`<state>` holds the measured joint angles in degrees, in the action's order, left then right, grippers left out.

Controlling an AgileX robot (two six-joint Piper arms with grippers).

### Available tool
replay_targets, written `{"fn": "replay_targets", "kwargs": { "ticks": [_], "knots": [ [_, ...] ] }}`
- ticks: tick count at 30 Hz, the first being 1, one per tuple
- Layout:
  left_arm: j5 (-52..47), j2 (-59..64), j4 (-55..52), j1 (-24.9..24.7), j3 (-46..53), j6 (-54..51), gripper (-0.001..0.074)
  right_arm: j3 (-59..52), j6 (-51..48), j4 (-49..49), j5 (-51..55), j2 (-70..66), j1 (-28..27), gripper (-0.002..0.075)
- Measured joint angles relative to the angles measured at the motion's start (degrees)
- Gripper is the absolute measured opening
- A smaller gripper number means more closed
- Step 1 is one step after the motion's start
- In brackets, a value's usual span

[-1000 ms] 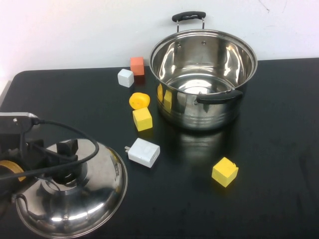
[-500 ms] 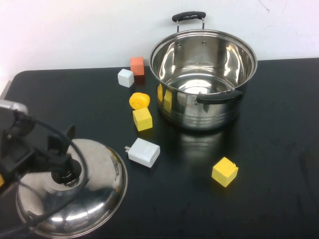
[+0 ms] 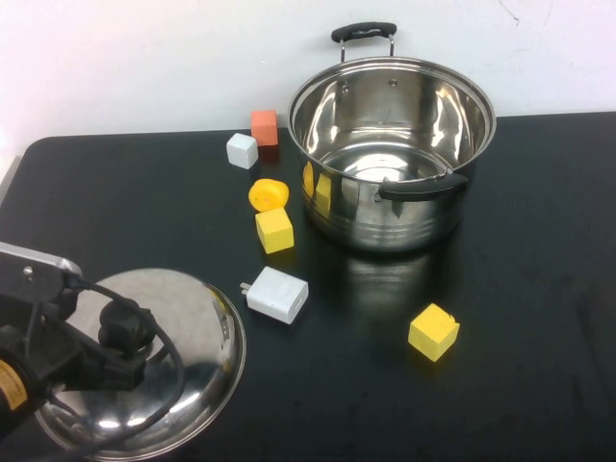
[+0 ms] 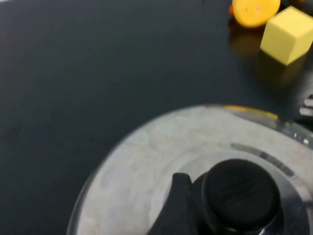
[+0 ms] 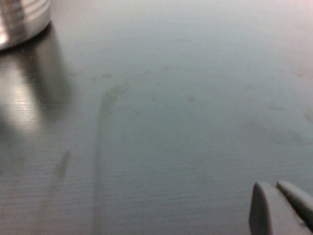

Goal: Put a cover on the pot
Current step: Pick up the pot lid

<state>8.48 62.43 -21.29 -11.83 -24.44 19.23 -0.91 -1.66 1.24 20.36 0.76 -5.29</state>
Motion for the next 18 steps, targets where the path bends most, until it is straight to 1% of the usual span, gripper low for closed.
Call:
{"fn": "replay_targets", "kwargs": {
  "ticks": [9, 13, 15, 16, 18],
  "knots": [
    [3.6, 6.5, 2.4, 0.0, 0.2, -0.1, 0.0589, 0.0, 0.0, 0.0, 0.0, 0.0, 0.0, -0.0002],
    [6.9, 10.2, 2.9, 0.0, 0.2, -0.1, 0.0582, 0.0, 0.0, 0.0, 0.0, 0.0, 0.0, -0.0002],
    [9.0, 12.2, 3.1, 0.0, 0.2, -0.3, 0.0544, 0.0, 0.0, 0.0, 0.0, 0.0, 0.0, -0.0002],
    [10.4, 13.2, 3.6, 0.0, 0.2, -0.3, 0.0505, 0.0, 0.0, 0.0, 0.0, 0.0, 0.0, -0.0002],
    [13.0, 14.8, 4.6, 0.0, 0.0, -0.5, 0.04, 0.0, 0.0, 0.0, 0.0, 0.0, 0.0, -0.0002]
  ]
}}
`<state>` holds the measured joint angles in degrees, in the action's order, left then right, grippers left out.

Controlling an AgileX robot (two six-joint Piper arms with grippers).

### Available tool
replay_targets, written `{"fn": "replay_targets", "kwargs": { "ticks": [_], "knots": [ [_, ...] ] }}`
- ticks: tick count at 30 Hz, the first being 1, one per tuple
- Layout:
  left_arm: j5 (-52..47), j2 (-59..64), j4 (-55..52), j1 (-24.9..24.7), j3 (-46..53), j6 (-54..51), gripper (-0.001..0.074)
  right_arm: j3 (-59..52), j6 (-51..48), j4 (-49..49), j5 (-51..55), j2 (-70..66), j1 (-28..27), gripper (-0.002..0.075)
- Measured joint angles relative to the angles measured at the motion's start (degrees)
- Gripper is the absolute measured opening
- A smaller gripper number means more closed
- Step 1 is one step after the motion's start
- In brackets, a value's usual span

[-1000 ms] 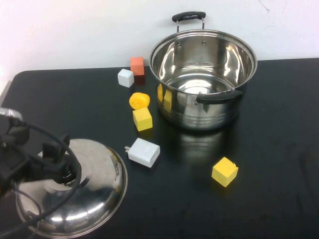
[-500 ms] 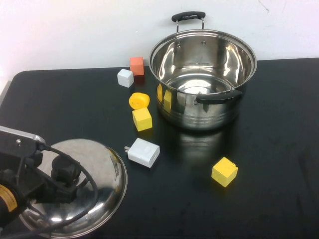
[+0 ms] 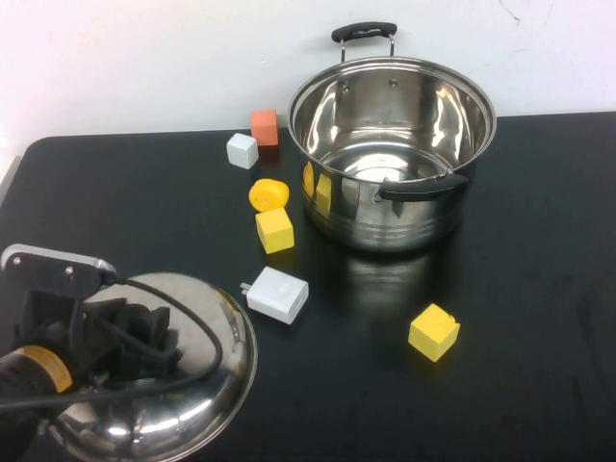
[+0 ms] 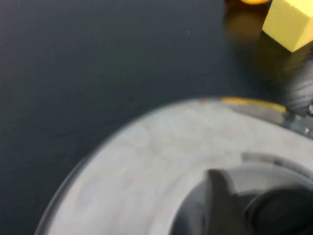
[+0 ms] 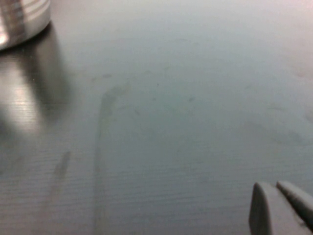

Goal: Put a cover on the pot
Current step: Pick up the pot lid, then place the pot lid on the pot

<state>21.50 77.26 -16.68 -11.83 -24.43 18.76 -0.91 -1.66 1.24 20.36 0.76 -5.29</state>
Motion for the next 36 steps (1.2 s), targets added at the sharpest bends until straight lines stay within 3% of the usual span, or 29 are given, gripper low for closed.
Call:
{"fn": "replay_targets", "kwargs": {
  "ticks": [1, 2, 9, 15, 21, 25, 36],
  "knots": [
    [1.2, 0.9, 0.2, 0.0, -0.1, -0.5, 0.0327, 0.0, 0.0, 0.0, 0.0, 0.0, 0.0, -0.0002],
    [2.3, 1.7, 0.2, 0.0, -0.2, -0.8, 0.0316, 0.0, 0.0, 0.0, 0.0, 0.0, 0.0, -0.0002],
    [5.2, 3.2, 1.5, 0.0, -0.7, -1.1, 0.0314, 0.0, 0.0, 0.0, 0.0, 0.0, 0.0, -0.0002],
    [-8.8, -1.3, 3.2, -0.2, -6.6, -1.4, 0.0314, 0.0, 0.0, 0.0, 0.0, 0.0, 0.0, -0.0002],
    [-23.7, -4.7, 3.6, -0.2, -21.4, -0.8, 0.0314, 0.0, 0.0, 0.0, 0.0, 0.0, 0.0, -0.0002],
    [-28.3, -4.1, 4.0, -1.3, -31.3, -0.3, 0.0314, 0.0, 0.0, 0.0, 0.0, 0.0, 0.0, -0.0002],
    [-36.2, 12.1, 4.0, -11.9, -62.8, -0.5, 0.0314, 0.0, 0.0, 0.0, 0.0, 0.0, 0.0, -0.0002]
  ]
}}
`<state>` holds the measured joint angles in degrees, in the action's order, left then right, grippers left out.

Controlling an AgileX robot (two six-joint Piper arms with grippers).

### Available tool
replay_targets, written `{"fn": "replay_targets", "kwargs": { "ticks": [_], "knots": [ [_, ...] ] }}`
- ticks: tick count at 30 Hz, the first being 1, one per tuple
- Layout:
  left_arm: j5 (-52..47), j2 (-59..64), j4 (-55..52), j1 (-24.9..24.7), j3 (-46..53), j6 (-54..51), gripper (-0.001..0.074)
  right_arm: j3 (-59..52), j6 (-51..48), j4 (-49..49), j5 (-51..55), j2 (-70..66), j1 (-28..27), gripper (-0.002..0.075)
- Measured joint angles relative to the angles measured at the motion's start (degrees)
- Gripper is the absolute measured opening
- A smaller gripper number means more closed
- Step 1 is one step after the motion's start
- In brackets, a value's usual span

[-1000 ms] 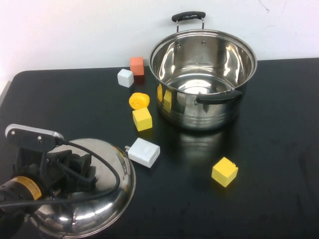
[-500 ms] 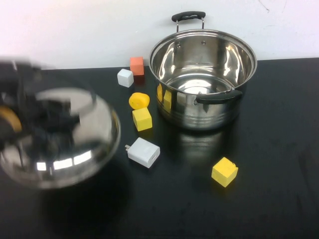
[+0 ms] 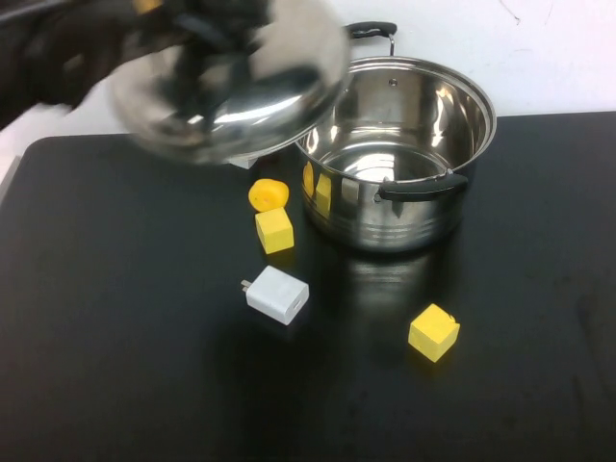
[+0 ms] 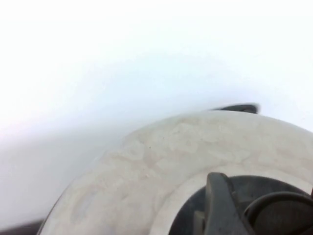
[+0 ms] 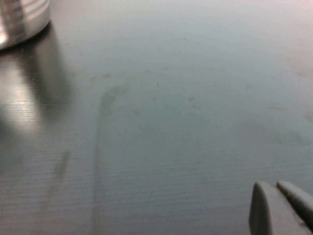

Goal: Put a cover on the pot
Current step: Place the pot lid on the pot

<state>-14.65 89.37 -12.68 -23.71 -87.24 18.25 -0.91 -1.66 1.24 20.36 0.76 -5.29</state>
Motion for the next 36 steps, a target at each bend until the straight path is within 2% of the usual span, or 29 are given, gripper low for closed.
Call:
{"fn": "replay_targets", "kwargs": {
  "ticks": [6, 14, 36],
  "knots": [
    [-3.4, 12.3, 0.4, -3.4, -15.6, -0.3, 0.0314, 0.0, 0.0, 0.0, 0.0, 0.0, 0.0, -0.0002],
    [-4.6, 24.5, 2.5, -5.4, -26.9, -2.8, 0.0314, 0.0, 0.0, 0.0, 0.0, 0.0, 0.0, -0.0002],
    [5.9, 33.0, 7.7, -5.5, -29.0, -3.1, 0.0314, 0.0, 0.0, 0.0, 0.0, 0.0, 0.0, -0.0002]
  ]
}}
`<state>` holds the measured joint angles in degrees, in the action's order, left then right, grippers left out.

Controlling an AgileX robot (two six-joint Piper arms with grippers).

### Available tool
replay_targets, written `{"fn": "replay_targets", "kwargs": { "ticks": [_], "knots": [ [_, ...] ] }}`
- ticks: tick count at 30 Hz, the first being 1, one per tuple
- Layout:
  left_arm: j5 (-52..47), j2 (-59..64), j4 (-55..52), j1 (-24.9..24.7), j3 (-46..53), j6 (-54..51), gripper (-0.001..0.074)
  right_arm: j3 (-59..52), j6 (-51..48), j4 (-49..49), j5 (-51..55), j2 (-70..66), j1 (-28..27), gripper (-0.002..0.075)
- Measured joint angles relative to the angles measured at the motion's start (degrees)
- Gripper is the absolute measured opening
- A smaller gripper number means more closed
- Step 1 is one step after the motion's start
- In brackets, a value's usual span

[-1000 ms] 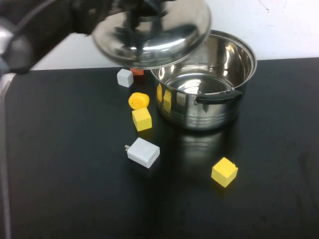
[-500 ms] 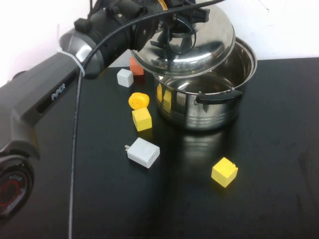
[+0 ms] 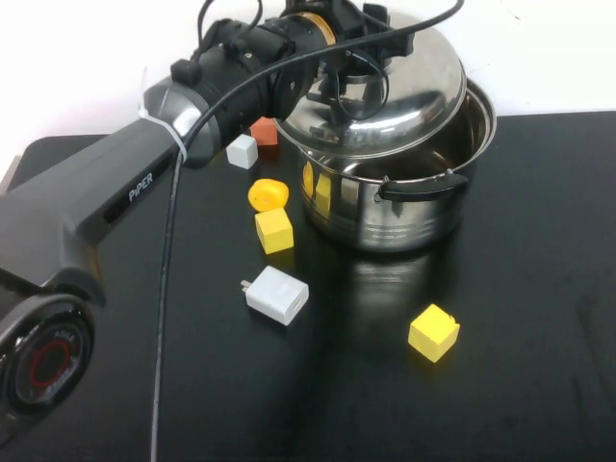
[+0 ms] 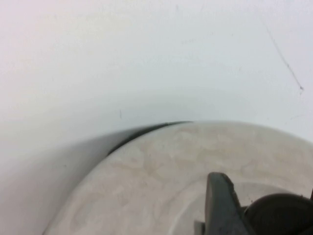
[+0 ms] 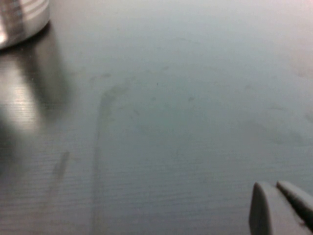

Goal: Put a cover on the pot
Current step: Place the pot lid on the pot

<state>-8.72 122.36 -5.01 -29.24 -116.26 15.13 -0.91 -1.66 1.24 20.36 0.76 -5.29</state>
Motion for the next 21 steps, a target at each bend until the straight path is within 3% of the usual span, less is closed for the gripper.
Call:
{"fn": "replay_targets", "kwargs": {
  "ticks": [8, 21],
  "knots": [
    [2.6, 0.7, 5.0, 0.0, -0.2, 0.0, 0.0314, 0.0, 0.0, 0.0, 0.0, 0.0, 0.0, -0.0002],
    [3.7, 2.0, 1.2, -3.3, -0.2, 1.7, 0.0314, 0.0, 0.0, 0.0, 0.0, 0.0, 0.0, -0.0002]
  ]
}}
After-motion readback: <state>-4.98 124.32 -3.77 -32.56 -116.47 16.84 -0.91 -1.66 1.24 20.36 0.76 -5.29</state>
